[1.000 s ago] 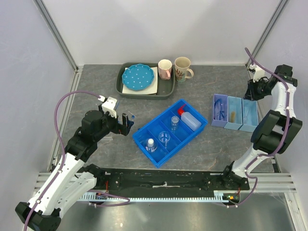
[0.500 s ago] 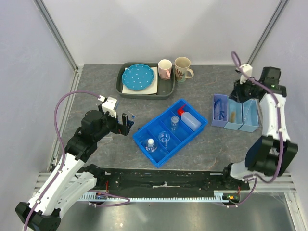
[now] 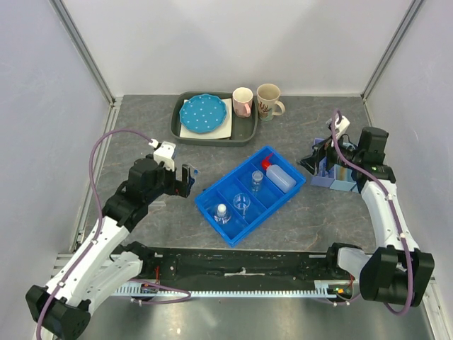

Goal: Organize the chemistry lab equipment

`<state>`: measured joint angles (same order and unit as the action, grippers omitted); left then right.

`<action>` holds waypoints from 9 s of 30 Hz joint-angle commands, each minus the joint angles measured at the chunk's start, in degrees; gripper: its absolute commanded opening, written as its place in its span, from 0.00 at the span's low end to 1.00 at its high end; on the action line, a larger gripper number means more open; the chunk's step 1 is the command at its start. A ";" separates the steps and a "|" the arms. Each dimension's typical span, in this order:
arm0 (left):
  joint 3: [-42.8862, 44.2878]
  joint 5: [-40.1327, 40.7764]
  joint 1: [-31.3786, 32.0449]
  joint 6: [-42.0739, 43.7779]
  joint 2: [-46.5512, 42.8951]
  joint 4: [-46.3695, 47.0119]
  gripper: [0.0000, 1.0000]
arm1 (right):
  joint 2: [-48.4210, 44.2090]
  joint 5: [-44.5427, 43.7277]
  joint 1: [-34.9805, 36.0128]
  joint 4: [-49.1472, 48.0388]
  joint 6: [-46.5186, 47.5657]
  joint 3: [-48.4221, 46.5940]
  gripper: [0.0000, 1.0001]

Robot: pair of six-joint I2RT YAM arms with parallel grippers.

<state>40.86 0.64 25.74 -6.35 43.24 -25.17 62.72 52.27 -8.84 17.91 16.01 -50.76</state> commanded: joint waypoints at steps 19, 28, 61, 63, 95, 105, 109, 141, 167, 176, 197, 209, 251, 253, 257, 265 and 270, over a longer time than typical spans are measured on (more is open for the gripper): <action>9.85 4.61 -3.58 -12.90 24.68 -7.52 0.88 | -0.58 4.16 -0.04 -4.47 1.30 4.27 0.98; 16.17 6.39 -8.25 -11.32 38.03 -15.34 0.57 | -1.20 4.07 0.05 -3.67 0.95 3.74 0.98; 19.79 6.03 -8.86 -15.71 56.60 -12.36 0.37 | -0.32 4.77 -0.03 -1.91 1.48 2.95 0.98; 19.17 5.95 -8.86 -16.41 56.42 -11.92 0.33 | -0.23 4.77 -0.04 -1.83 1.48 2.95 0.98; 2.39 -15.93 -2.72 -27.47 11.09 18.62 0.07 | 3.46 19.97 1.89 -2.79 -2.82 2.69 0.98; 1.76 -7.33 17.93 -35.05 19.22 43.60 0.07 | 6.36 23.67 10.49 -7.79 -10.00 4.26 0.98; 4.39 -4.43 21.89 -35.57 25.81 49.76 0.07 | 6.63 21.91 15.51 -17.45 -18.71 6.81 0.98; 12.05 1.11 28.93 -36.54 38.23 55.32 0.10 | 10.05 17.07 19.56 -32.50 -36.49 9.19 0.19; 38.50 -20.69 20.23 -29.43 43.15 5.23 0.56 | 6.10 15.58 23.34 -14.48 -13.64 5.67 0.15; 40.52 -18.93 20.32 -27.93 45.17 1.09 0.55 | 5.84 16.46 23.52 -13.87 -12.49 5.59 0.15; 39.65 -13.74 19.62 -26.69 40.70 -0.06 0.61 | 5.57 17.34 23.78 -12.02 -10.12 5.32 0.14; 34.46 -17.16 17.33 -29.42 37.62 4.33 0.64 | 5.57 17.78 23.78 -11.67 -9.60 5.24 0.14; 17.87 -25.09 6.81 -33.03 26.56 8.84 0.02 | 4.35 16.64 24.13 -3.68 -0.20 3.48 0.83; 16.71 -23.24 3.64 -31.19 21.46 5.94 0.02 | 3.21 15.67 24.13 -2.71 1.65 3.56 0.89; 17.05 -13.78 -4.98 -25.83 14.69 -3.03 0.02 | 2.15 12.78 24.13 -1.22 3.85 3.22 0.92; 13.55 6.28 -18.70 -21.42 11.51 -4.12 0.02 | 2.67 11.54 24.05 0.72 5.52 2.60 0.93; 10.29 11.57 -22.22 -21.51 16.78 1.43 0.02 | 2.67 11.10 24.05 1.42 6.58 2.42 0.93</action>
<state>52.97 4.49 5.43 -30.46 56.38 -28.32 65.82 63.07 15.07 19.09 19.79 -45.95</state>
